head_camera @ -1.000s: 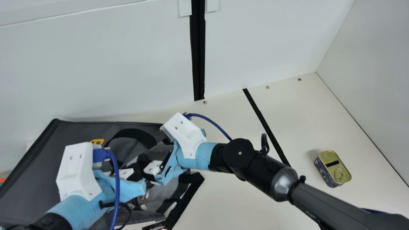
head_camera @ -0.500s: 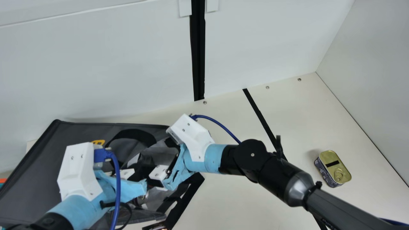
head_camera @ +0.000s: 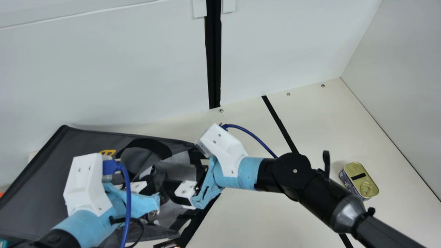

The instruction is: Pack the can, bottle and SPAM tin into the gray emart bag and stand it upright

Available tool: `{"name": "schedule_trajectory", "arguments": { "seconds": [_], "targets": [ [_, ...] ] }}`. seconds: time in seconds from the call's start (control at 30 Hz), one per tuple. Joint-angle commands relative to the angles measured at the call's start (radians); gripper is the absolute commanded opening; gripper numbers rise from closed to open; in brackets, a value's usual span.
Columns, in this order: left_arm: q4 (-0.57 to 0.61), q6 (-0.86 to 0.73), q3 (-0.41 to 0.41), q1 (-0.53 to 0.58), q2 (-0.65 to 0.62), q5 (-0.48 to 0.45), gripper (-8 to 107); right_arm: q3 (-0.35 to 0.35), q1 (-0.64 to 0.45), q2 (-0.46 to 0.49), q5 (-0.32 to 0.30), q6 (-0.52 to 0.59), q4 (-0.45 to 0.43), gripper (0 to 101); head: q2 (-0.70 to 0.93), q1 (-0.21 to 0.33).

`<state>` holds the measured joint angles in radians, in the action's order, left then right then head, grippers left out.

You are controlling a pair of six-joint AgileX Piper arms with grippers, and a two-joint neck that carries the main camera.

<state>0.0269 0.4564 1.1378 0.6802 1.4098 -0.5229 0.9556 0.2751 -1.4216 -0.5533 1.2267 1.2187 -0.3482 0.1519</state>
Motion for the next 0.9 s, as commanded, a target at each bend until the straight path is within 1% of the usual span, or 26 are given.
{"name": "schedule_trajectory", "arguments": {
  "seconds": [0.0, 0.57, 0.87],
  "targets": [
    [0.0, 0.0, 0.0, 0.0, 0.0, 0.0, -8, -0.002, -0.015, 0.011, -0.002, -0.002, -0.002, 95, -0.001, 0.023],
    [0.0, 0.0, 0.0, 0.0, 0.0, 0.0, -8, -0.023, -0.16, 0.119, -0.128, -0.013, -0.036, 95, -0.001, 0.023],
    [0.0, 0.0, 0.0, 0.0, 0.0, 0.0, -8, -0.035, -0.223, 0.18, -0.157, -0.05, -0.08, 95, -0.001, 0.023]
  ]
}}
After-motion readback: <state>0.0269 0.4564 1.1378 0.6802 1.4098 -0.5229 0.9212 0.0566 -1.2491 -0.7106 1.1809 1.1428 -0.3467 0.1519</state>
